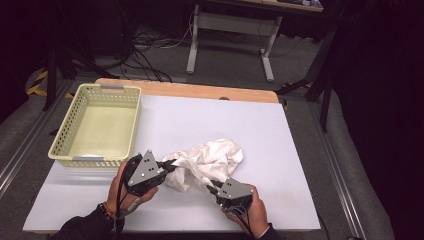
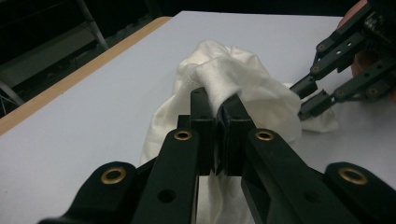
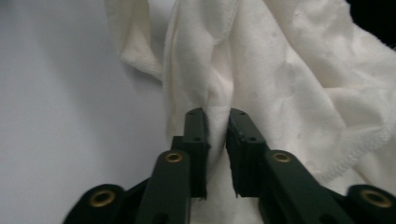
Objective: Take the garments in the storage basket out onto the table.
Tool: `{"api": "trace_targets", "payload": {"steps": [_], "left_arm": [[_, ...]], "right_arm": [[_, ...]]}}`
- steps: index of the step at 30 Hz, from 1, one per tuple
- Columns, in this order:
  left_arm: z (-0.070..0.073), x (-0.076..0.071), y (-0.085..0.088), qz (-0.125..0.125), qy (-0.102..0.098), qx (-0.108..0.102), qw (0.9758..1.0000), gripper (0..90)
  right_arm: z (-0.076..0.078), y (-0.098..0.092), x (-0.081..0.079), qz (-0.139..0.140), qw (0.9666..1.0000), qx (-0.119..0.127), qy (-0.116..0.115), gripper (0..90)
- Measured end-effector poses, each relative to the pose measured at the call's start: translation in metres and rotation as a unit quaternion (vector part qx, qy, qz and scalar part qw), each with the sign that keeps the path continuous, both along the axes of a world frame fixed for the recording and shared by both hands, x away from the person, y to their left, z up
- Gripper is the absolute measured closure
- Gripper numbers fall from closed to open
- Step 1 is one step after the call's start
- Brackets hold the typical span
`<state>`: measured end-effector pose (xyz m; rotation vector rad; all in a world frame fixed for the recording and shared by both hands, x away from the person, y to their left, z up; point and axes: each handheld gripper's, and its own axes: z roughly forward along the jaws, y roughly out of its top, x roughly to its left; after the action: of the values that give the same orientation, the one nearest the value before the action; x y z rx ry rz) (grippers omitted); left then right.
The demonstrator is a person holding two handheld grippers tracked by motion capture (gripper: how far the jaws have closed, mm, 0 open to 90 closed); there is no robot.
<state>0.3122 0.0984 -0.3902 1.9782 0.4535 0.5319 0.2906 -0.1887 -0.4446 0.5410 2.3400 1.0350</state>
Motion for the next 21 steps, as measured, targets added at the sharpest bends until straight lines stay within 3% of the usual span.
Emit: {"api": "trace_targets", "payload": {"steps": [5, 12, 17, 21], "left_arm": [[-0.003, 0.002, -0.001, 0.002, 0.005, 0.005, 1.0, 85.1], [-0.008, 0.007, 0.0, 0.012, 0.01, 0.019, 0.9997, 79.4], [-0.015, 0.01, -0.005, 0.017, 0.018, 0.038, 0.999, 71.7], [-0.021, 0.012, -0.01, 0.017, 0.029, 0.047, 0.9983, 63.9]], "right_arm": [[0.008, -0.007, 0.0, 0.002, 0.9999, 0.009, -0.007, 87.4], [0.027, -0.026, -0.002, -0.023, 0.9979, 0.045, -0.04, 88.3], [0.034, -0.052, 0.008, -0.068, 0.994, 0.072, -0.046, 88.4], [0.037, -0.066, 0.012, -0.092, 0.9913, 0.081, -0.05, 88.4]]}}
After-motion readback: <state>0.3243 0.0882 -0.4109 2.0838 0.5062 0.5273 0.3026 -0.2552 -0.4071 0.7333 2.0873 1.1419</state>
